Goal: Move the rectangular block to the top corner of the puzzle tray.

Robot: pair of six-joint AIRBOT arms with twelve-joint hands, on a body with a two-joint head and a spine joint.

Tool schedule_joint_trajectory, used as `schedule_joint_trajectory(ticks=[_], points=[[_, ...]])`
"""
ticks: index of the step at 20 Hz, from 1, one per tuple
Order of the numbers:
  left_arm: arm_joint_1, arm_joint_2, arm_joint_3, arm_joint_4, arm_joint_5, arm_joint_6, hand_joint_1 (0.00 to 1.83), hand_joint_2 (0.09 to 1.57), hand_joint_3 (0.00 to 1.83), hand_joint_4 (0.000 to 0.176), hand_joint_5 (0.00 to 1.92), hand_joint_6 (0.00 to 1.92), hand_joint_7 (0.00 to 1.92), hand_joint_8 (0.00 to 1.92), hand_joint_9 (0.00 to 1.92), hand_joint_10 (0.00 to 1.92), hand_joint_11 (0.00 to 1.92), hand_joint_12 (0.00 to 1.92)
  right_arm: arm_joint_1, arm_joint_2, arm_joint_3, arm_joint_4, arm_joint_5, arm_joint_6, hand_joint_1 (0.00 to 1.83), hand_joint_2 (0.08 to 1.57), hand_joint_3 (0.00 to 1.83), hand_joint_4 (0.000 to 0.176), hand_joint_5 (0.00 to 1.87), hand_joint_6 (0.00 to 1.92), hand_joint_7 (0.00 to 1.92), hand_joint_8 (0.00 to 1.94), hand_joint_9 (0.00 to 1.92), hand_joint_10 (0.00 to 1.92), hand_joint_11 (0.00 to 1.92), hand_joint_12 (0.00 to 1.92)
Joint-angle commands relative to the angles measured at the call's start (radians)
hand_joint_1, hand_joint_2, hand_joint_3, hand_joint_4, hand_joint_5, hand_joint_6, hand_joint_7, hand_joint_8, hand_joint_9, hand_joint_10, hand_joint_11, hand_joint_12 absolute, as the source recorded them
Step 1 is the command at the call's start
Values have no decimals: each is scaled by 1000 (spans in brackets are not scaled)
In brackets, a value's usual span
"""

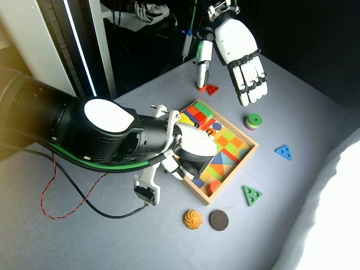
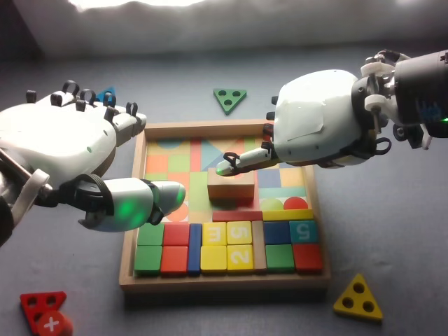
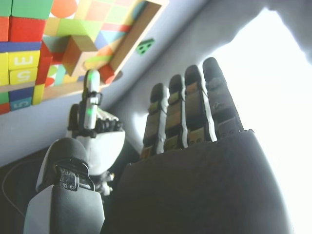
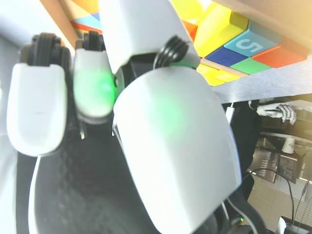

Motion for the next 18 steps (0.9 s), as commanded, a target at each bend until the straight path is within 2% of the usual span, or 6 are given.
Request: schedule_joint_trajectory(ticks=[1, 4, 7, 10, 12, 18], points=[[-12, 5, 0, 58, -44, 1, 0, 1158, 0, 0, 195, 4, 196, 3, 180, 5, 0, 454, 7, 9, 0, 19, -2, -1, 1829, 1179, 0, 0, 4, 1, 1290, 1941, 1377, 1921, 1611, 1921], [-13, 5, 0, 56, -44, 1, 0, 1153, 0, 0, 170, 2, 141, 2, 117, 1, 0, 342, 4, 7, 0, -13, -1, 0, 1829, 1186, 0, 0, 28, 6, 1194, 1941, 1400, 1921, 1581, 1921], [-14, 5, 0, 53, -44, 1, 0, 1163, 1, 0, 182, 4, 149, 4, 120, 5, 0, 351, 4, 7, 0, -14, 4, 1, 1831, 1179, 0, 0, 42, 8, 1279, 1941, 1450, 1921, 1639, 1921], [-14, 4, 0, 53, -44, 1, 0, 1168, 1, 0, 176, 0, 182, 2, 170, 7, 0, 420, 4, 2, 3, -14, 4, 1, 1812, 1186, 0, 0, 20, 3, 1250, 1941, 1433, 1921, 1635, 1921], [-14, 4, 0, 52, -44, 1, 0, 1169, 0, 0, 116, 1, 112, 2, 94, 2, 0, 209, 2, -3, 4, -14, 4, 1, 1807, 1212, 0, 0, 45, 11, 1147, 1941, 1369, 1921, 1530, 1921], [-16, 4, 0, 52, -44, 1, 0, 1146, 0, 0, 88, 4, 110, 8, 95, 4, 0, 154, -7, -16, 13, -14, 3, 1, 1831, 1198, 0, 0, 70, 12, 1289, 1941, 1448, 1921, 1632, 1921]])
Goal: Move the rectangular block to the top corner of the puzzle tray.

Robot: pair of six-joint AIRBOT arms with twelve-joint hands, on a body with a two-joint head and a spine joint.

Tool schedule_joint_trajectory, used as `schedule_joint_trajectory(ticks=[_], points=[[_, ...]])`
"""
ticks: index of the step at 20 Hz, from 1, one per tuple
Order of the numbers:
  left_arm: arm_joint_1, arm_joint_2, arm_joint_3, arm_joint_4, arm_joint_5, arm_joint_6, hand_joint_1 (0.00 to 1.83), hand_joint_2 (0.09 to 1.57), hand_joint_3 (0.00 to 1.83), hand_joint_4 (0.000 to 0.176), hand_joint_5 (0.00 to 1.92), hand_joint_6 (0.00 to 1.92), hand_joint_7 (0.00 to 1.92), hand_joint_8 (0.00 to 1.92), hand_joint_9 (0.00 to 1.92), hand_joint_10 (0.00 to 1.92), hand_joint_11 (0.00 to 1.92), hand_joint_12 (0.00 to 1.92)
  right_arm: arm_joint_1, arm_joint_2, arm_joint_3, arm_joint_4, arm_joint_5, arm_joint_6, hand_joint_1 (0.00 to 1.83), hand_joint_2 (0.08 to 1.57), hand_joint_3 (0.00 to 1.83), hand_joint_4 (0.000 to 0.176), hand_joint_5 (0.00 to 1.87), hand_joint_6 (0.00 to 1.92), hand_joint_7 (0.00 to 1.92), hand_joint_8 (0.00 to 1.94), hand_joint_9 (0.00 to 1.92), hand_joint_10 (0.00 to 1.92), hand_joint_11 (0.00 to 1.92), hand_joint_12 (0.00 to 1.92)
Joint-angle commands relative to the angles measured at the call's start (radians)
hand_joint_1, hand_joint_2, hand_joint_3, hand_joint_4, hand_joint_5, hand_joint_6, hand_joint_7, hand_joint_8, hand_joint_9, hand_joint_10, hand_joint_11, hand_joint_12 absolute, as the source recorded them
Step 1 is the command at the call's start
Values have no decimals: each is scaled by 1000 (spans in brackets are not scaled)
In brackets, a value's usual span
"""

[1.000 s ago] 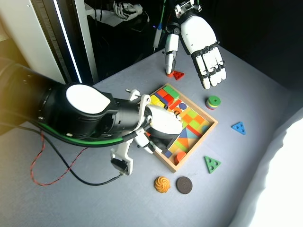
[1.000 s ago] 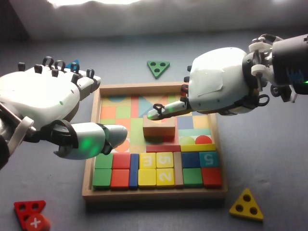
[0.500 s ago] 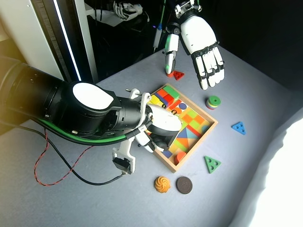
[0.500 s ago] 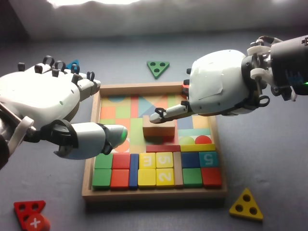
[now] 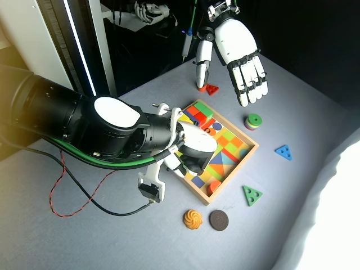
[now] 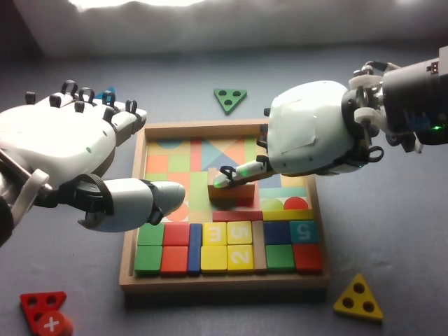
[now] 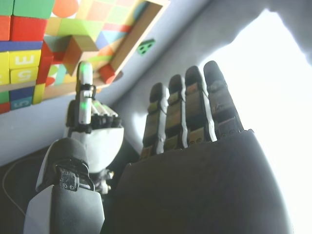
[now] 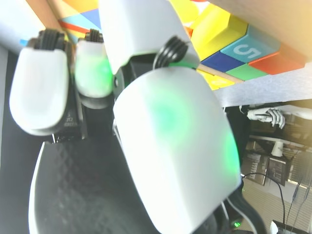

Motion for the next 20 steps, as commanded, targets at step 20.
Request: schedule_joint_trajectory(ticks=[20], points=[[-20, 4, 0, 60, -44, 1, 0, 1180, 7, 0, 0, 0, 0, 0, 0, 0, 0, 0, 8, 24, 10, 32, -4, 7, 1819, 1229, 0, 0, 127, 7, 1272, 1941, 1400, 1921, 1614, 1921]])
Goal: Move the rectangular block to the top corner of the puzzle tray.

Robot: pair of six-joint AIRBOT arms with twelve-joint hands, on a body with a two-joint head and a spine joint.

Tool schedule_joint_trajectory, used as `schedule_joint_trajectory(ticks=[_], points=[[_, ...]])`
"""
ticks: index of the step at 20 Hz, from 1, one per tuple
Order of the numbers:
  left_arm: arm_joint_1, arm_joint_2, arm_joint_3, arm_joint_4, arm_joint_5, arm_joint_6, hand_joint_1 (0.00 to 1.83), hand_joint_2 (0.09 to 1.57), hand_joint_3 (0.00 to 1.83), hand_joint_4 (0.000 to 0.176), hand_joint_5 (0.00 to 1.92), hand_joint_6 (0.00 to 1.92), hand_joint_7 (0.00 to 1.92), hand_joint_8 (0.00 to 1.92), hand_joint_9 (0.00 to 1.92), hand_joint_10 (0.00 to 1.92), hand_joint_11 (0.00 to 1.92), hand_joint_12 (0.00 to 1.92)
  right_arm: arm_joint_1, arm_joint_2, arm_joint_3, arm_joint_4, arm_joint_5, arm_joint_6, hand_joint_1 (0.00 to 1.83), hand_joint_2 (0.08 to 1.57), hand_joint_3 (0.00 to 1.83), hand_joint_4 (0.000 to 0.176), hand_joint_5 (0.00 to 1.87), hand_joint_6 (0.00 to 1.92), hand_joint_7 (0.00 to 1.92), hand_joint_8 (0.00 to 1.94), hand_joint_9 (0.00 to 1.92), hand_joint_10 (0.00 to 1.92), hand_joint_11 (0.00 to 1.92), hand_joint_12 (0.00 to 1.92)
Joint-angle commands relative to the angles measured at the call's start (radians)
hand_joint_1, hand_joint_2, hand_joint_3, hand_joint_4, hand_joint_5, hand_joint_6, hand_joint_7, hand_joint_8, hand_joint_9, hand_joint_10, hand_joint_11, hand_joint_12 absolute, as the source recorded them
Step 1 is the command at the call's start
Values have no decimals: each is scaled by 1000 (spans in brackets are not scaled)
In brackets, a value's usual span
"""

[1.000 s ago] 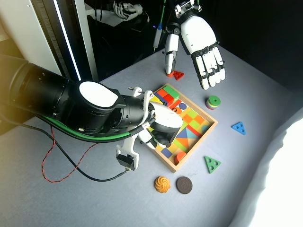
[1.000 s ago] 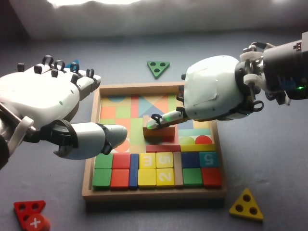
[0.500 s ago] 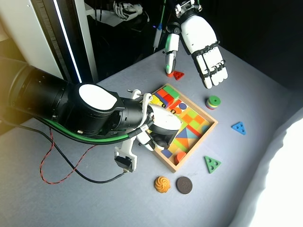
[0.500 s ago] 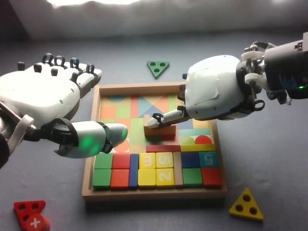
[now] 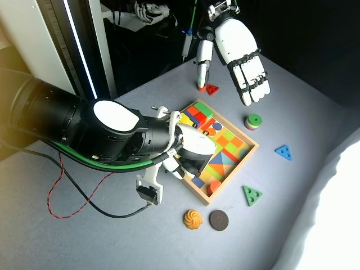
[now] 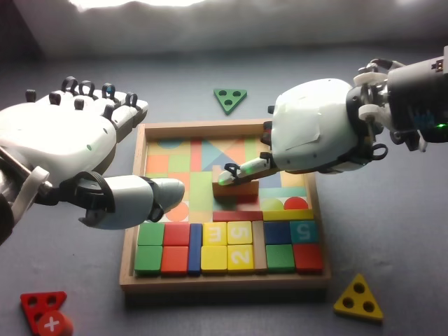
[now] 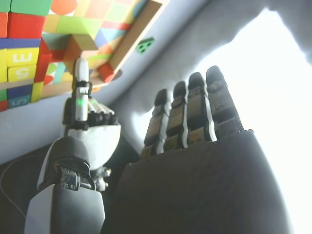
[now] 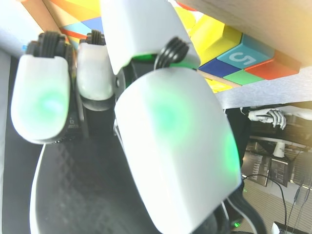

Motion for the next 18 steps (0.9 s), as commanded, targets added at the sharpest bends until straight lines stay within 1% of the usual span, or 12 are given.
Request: schedule_joint_trajectory(ticks=[1, 2, 5, 8, 9, 10, 11, 12, 13, 15, 17, 18], points=[[-12, 4, 0, 64, -44, 0, 0, 1180, 7, 0, 0, 0, 0, 0, 0, 0, 0, 0, 8, 17, 4, 29, -3, 2, 1819, 1229, 0, 0, 127, 7, 1272, 1941, 1400, 1921, 1614, 1921], [-12, 4, 0, 64, -44, 0, 0, 1175, 4, 0, 0, 0, 0, 0, 0, 0, 0, 0, 8, 21, 4, 29, -3, 5, 1804, 1242, 0, 0, 106, 3, 1262, 1941, 1390, 1921, 1600, 1921], [-12, 4, 0, 63, -44, 0, 0, 1188, 9, 0, 0, 0, 0, 0, 0, 0, 0, 0, 7, 35, 5, 29, 5, 7, 1822, 1190, 0, 0, 93, 1, 1265, 1941, 1410, 1921, 1620, 1921], [-12, 4, 0, 58, -46, 0, 0, 1188, 8, 0, 0, 0, 0, 0, 0, 0, 0, 0, 8, 50, 5, 29, 14, 7, 1813, 1199, 0, 0, 132, 14, 1238, 1941, 1372, 1921, 1626, 1921], [-12, 4, 0, 57, -46, 0, 0, 1188, 7, 0, 0, 0, 0, 0, 0, 0, 0, 0, 9, 55, 5, 29, 15, 7, 1816, 1205, 0, 0, 117, 6, 1276, 1941, 1449, 1921, 1675, 1921], [-12, 4, 0, 57, -46, 0, 0, 1180, 3, 0, 0, 0, 0, 0, 0, 0, 0, 0, 9, 60, 7, 29, 20, 7, 1821, 1184, 0, 0, 147, 13, 1264, 1941, 1460, 1921, 1656, 1921], [-12, 4, 0, 56, -46, 0, 0, 1183, 5, 0, 0, 0, 0, 0, 0, 0, 0, 0, 9, 64, 11, 29, 27, 7, 1801, 1177, 0, 0, 170, 16, 1308, 1941, 1486, 1921, 1677, 1921], [-12, 4, 0, 55, -46, 0, 0, 1183, 5, 0, 0, 0, 0, 0, 0, 0, 0, 0, 9, 66, 16, 30, 30, 7, 1801, 1177, 0, 0, 170, 16, 1308, 1941, 1486, 1921, 1677, 1921], [-12, 4, 0, 54, -46, 0, 0, 1183, 4, 0, 0, 0, 0, 0, 0, 0, 0, 0, 8, 66, 26, 30, 32, 7, 1819, 1179, 0, 0, 152, 6, 1350, 1941, 1518, 1921, 1703, 1921], [-13, 4, 0, 53, -46, 0, 0, 1179, 2, 0, 0, 0, 0, 0, 0, 0, 0, 0, 9, 66, 42, 30, 35, 7, 1831, 1214, 0, 0, 159, 11, 1270, 1941, 1409, 1921, 1615, 1921], [-13, 4, 0, 53, -46, 0, 0, 1172, 0, 0, 0, 0, 0, 0, 0, 0, 0, 0, 10, 67, 50, 30, 39, 7, 1831, 1235, 0, 0, 138, 4, 1249, 1941, 1418, 1921, 1603, 1921], [-14, 4, 0, 53, -47, 0, 0, 1173, 0, 0, 0, 0, 0, 0, 0, 0, 0, 0, 10, 68, 55, 30, 41, 6, 1802, 1218, 0, 0, 123, 1, 1249, 1941, 1394, 1921, 1590, 1921]])
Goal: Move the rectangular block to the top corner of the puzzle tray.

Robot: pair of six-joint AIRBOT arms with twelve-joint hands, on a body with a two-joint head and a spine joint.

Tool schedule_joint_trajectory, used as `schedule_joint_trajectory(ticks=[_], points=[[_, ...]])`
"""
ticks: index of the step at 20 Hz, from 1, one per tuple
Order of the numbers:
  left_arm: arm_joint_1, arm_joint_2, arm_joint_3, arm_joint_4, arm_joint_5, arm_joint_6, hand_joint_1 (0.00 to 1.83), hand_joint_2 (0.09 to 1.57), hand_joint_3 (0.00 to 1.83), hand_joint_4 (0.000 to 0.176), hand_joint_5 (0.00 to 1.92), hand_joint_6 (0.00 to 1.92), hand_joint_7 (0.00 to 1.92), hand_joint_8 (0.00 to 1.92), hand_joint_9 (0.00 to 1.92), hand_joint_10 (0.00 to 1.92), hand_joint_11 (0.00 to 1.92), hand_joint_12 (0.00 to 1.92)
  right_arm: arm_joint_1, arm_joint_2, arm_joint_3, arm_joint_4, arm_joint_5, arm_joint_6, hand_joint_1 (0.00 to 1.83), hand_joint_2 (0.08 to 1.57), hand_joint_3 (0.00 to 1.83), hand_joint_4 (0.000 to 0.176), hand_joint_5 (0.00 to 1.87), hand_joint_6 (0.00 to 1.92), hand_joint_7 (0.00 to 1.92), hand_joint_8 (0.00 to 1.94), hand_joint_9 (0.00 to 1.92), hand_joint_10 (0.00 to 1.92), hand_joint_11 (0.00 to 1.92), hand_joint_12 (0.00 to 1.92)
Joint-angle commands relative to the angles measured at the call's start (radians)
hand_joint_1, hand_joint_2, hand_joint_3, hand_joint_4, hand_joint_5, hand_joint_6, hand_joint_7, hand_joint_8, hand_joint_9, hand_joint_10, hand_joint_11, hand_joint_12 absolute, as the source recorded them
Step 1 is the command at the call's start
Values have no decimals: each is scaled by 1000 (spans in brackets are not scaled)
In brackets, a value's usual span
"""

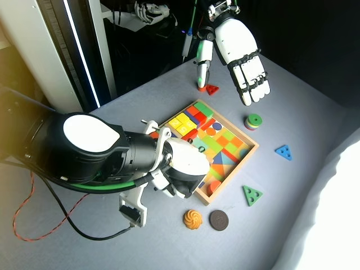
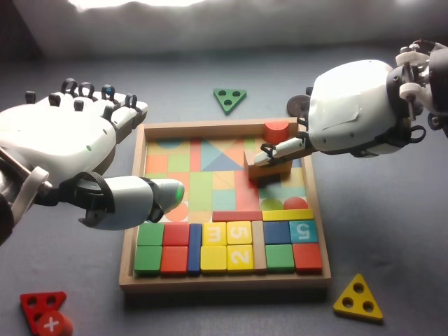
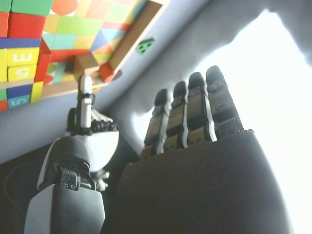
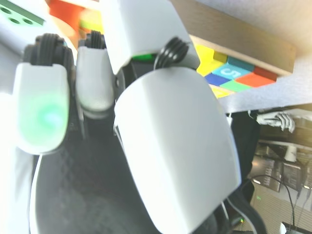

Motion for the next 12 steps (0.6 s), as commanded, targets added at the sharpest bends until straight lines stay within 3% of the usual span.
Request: schedule_joint_trajectory(ticks=[1, 3, 12], points=[[-14, 4, 0, 62, -47, 0, 0, 1173, 0, 0, 0, 0, 0, 0, 0, 0, 0, 0, 9, 14, 9, 30, 2, -4, 1802, 1218, 0, 0, 123, 1, 1249, 1941, 1394, 1921, 1590, 1921], [-14, 4, 0, 62, -47, 0, 0, 1182, 3, 0, 0, 0, 0, 0, 0, 0, 0, 0, 9, 14, 18, 30, 3, -6, 1825, 1206, 0, 0, 147, 7, 1313, 1941, 1468, 1921, 1671, 1921], [-14, 4, 1, 62, -47, 1, 0, 1185, 3, 0, 0, 0, 0, 0, 0, 0, 0, 0, 6, 14, 57, 31, 16, -13, 1831, 1244, 0, 0, 117, 4, 1173, 1941, 1355, 1921, 1558, 1921]])
